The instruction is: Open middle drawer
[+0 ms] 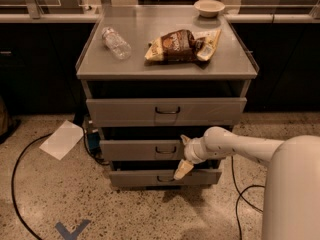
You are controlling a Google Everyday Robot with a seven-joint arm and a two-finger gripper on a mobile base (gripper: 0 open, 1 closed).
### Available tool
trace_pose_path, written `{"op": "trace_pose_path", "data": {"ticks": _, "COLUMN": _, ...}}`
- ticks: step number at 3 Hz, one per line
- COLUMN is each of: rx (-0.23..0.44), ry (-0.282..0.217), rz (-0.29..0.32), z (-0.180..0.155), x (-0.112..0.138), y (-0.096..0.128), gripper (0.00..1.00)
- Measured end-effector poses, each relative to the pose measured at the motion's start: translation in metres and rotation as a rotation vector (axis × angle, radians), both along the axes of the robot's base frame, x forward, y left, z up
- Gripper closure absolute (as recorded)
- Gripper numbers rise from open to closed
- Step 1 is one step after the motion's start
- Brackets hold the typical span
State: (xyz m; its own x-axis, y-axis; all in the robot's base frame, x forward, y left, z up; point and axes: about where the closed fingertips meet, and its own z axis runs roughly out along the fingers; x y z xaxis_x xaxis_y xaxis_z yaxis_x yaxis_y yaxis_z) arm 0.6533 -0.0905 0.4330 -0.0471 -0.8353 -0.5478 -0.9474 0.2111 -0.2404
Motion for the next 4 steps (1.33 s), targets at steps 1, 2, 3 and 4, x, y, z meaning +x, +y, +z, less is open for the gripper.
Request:
{"op": "trace_pose_path", "data": {"ticks": 1, "rx": 0.031, "ry": 0.015, "rz": 0.000, "z": -0.008, "x": 0.000, "y": -0.001, "gripper": 0.00}}
{"op": "trace_pose_path", "data": {"ticks": 2, "rx": 0.103, "ry": 0.062, "rz": 0.013, "z": -0.026, "x": 0.007, "y": 0.002, "gripper": 0.00}}
{"op": "trace_pose_path", "data": {"ticks": 3, "rx": 0.104, "ry": 0.067, "rz": 0.017, "z": -0.025, "x": 0.007, "y": 0.004, "gripper": 0.00}}
{"op": "trace_pose_path", "data": {"ticks": 4, "rx": 0.113, "ry": 0.088, "rz": 0.024, "z": -0.024, "x": 0.003, "y": 0.005, "gripper": 0.00}}
